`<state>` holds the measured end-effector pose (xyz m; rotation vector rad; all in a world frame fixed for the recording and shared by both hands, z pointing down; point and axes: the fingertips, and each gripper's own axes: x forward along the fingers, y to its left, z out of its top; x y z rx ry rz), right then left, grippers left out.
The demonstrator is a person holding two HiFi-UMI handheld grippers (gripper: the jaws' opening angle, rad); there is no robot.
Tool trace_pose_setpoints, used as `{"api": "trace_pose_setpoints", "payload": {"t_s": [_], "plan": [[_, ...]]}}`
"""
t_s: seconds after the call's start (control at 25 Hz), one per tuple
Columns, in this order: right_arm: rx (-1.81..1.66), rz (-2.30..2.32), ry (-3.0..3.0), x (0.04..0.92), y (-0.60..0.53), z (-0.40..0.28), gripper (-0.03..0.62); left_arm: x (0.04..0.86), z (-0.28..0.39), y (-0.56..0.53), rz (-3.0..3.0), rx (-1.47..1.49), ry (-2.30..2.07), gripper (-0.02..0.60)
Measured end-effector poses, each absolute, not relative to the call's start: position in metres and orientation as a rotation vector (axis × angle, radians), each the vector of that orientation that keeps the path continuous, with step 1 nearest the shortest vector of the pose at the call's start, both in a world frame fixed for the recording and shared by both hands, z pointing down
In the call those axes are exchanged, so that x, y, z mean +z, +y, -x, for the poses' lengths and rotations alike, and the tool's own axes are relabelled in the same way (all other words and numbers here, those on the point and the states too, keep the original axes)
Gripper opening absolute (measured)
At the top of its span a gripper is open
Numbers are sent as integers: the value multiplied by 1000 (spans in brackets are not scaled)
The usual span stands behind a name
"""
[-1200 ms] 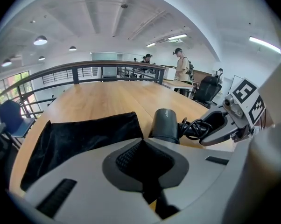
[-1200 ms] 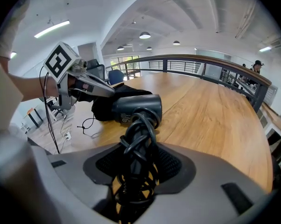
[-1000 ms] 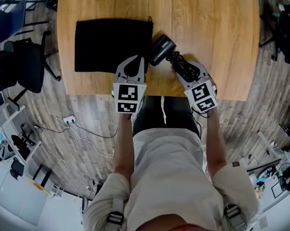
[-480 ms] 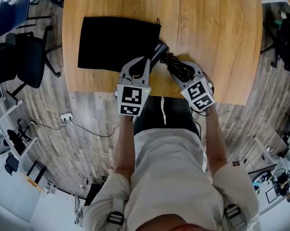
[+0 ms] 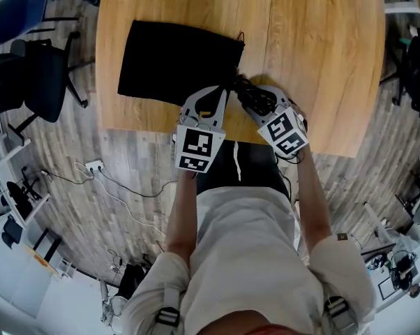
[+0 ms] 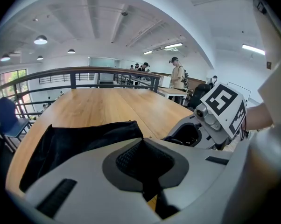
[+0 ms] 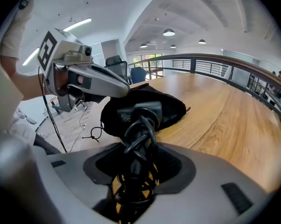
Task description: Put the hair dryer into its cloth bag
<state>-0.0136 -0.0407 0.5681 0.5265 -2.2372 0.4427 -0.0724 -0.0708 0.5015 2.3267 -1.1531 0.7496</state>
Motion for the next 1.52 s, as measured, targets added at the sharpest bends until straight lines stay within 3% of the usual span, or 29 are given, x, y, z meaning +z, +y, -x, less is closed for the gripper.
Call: {"api": "trace_pose_setpoints", "payload": {"t_s": [1.28, 1.52], "plan": [[308, -313, -2349, 581, -69, 82, 215, 518, 63, -49, -2318, 731, -1066, 25], [290, -312, -2347, 583, -68, 81, 249, 520, 62, -48, -2314, 745, -1066, 25]]}}
